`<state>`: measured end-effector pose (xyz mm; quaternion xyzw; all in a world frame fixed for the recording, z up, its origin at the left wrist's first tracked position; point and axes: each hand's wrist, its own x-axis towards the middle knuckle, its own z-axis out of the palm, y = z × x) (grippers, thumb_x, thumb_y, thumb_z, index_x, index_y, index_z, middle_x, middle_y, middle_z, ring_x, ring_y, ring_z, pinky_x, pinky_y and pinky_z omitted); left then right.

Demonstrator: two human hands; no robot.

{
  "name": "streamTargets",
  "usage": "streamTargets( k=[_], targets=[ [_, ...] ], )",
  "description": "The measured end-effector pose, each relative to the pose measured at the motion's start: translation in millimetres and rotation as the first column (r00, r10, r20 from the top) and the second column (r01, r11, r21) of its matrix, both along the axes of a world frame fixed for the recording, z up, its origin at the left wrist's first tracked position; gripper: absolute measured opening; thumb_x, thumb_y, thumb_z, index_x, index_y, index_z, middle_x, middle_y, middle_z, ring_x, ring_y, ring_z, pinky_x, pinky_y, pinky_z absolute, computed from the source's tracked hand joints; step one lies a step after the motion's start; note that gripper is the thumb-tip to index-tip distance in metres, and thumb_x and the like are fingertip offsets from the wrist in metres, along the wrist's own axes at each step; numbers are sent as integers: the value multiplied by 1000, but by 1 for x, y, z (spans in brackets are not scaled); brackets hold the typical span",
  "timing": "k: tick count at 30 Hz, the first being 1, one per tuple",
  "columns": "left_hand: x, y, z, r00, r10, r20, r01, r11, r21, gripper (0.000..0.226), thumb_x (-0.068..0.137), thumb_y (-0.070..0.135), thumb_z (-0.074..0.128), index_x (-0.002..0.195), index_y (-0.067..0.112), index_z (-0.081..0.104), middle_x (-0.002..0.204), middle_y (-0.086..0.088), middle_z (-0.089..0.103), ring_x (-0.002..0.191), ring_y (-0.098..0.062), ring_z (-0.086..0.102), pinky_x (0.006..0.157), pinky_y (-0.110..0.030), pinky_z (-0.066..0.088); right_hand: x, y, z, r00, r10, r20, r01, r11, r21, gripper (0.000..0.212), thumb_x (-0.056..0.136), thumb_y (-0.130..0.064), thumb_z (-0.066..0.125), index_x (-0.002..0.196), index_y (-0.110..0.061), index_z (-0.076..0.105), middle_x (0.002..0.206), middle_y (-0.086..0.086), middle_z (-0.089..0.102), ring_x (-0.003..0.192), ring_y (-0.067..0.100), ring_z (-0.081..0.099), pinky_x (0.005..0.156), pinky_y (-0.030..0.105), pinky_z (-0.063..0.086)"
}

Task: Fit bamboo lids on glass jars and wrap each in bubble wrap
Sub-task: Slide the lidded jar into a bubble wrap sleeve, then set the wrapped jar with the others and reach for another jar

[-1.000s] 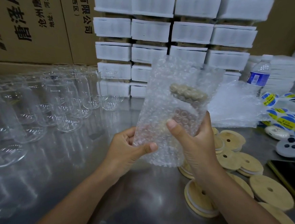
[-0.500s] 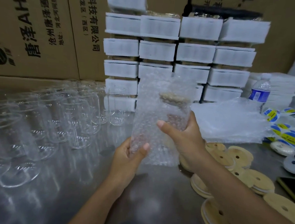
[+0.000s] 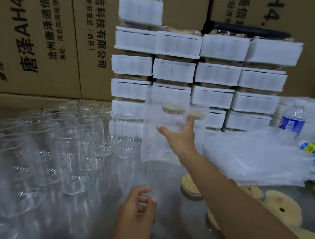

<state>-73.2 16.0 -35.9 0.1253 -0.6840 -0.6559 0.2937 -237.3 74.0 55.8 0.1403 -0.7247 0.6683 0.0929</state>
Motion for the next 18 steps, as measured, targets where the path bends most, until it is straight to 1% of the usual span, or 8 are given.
streamTargets(
  k=[2, 6, 9, 11, 14, 15, 17, 18],
  targets=[
    [-2, -5, 0, 1000, -2, -7, 2, 1000, -8, 24, 80, -10, 64, 80, 14, 61, 55, -4, 57, 44, -18, 56, 41, -23, 46, -14, -10, -6, 999, -42, 17, 42, 999, 16, 101, 73, -38, 80, 147, -29, 11, 144, 7, 33, 134, 27, 33, 95, 31, 35],
    [-9, -8, -5, 1000, 17, 14, -17, 1000, 8, 25, 73, -11, 69, 73, 13, 63, 49, 0, 60, 42, -16, 56, 45, -25, 48, -34, -23, -20, 991, -125, 38, 124, 992, 33, 99, 75, -29, 79, 147, -17, 12, 142, 9, 38, 134, 30, 31, 105, 39, 34],
    [-13, -3, -7, 999, 51, 2, -51, 998, 42, 14, 56, 10, 70, 66, 14, 62, 45, 0, 58, 36, -11, 51, 39, -15, 42, -48, -28, -29, 988, -148, 32, 146, 988, 55, 99, 75, -28, 78, 146, -15, 11, 147, 9, 33, 137, 30, 25, 105, 39, 32],
    [-16, -1, -5, 999, 46, 6, -47, 993, 107, 23, 42, 19, 64, 64, 12, 61, 42, -3, 56, 33, -9, 46, 37, -11, 37, -57, -32, -30, 985, -169, 11, 168, 984, 65, 97, 75, -26, 78, 146, -14, 12, 147, 9, 33, 137, 30, 22, 103, 38, 32],
    [-16, -7, -2, 1000, 15, -14, -13, 992, 128, 42, 26, 40, 59, 57, 13, 62, 41, -2, 53, 32, -5, 44, 41, -9, 38, -68, -39, -27, 975, -223, 0, 223, 973, 64, 97, 76, -25, 77, 146, -12, 12, 149, 8, 30, 138, 31, 20, 104, 41, 32],
    [-16, -11, -2, 999, -39, 10, 38, 992, 118, 37, 27, 40, 60, 57, 18, 62, 44, 1, 54, 34, -2, 46, 46, -8, 40, -71, -41, -25, 968, -251, 4, 251, 966, 64, 97, 76, -25, 77, 147, -12, 12, 149, 9, 29, 138, 31, 20, 105, 42, 32],
    [-15, -15, 5, 967, -229, 111, 221, 972, 80, 27, 43, 37, 65, 63, 20, 59, 56, 5, 56, 45, 1, 50, 59, -8, 43, -77, -44, -23, 953, -302, 2, 301, 950, 85, 98, 77, -27, 78, 147, -10, 12, 150, 11, 28, 139, 33, 20, 107, 44, 32],
    [-15, -15, 5, 966, -231, 115, 224, 972, 67, 29, 43, 37, 65, 63, 18, 58, 56, 5, 56, 46, -2, 50, 60, -9, 43, -78, -46, -22, 948, -318, -3, 317, 943, 103, 98, 76, -27, 78, 148, -10, 12, 150, 12, 27, 139, 34, 21, 108, 45, 32]
  ],
)
